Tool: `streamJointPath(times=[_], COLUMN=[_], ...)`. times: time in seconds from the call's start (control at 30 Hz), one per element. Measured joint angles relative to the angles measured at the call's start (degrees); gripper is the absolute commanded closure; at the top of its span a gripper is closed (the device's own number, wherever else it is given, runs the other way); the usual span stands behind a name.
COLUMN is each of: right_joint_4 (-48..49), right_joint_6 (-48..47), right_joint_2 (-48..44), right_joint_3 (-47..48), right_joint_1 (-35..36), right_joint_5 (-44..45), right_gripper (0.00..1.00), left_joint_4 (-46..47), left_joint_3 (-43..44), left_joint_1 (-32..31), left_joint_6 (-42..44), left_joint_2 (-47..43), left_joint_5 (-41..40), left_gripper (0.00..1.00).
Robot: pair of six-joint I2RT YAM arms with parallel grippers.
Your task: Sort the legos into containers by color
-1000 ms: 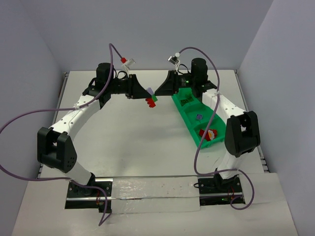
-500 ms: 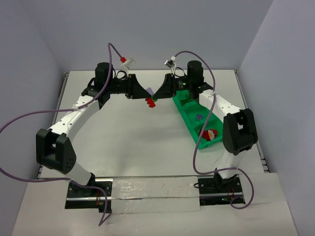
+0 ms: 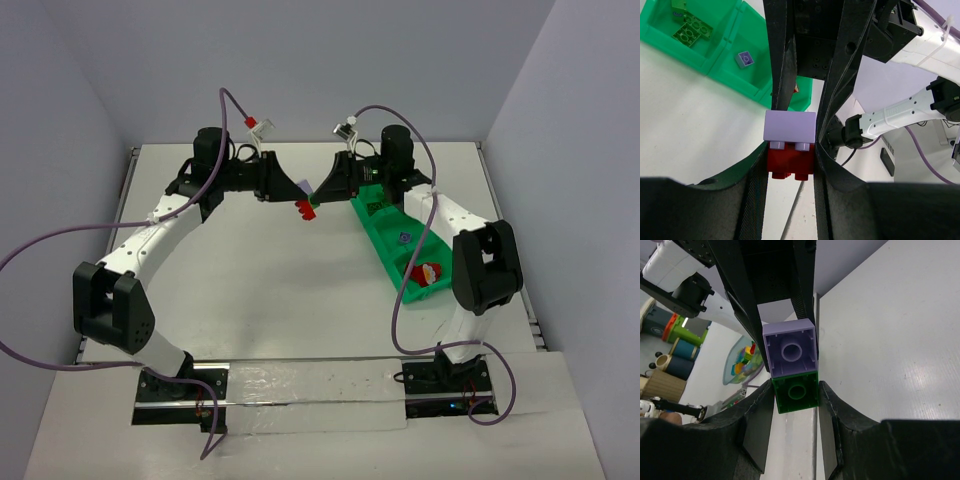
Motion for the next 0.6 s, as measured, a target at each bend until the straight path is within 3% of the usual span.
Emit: streamJointPath(times=[0.17,0.37,0.6], right_joint_4=[-2.4,-13.6,-19.8], right_joint_6=[-2.6,-11.4,-15.4], right_joint_2=[-0.4,-0.8,-2.7], right_joint_3=[-1.1,-1.0,-1.8], right_joint_1=[-0.7,-3.0,-4.1], right_joint_5=[2.4,9.2,19.3], right_gripper=[1.0,1.0,1.0], left_joint_4=[-2.1,-2.3,-2.4], left_joint_3=[0.0,0.1,0.1], left_joint_1=[-0.1,0.1,0.1], left_joint_6=[1.2,1.4,1.6], left_joint_2=[0.0,-0.9,-1.7], left_joint_5=[-1.7,-1.9,-2.3], left_gripper=[1.0,1.0,1.0])
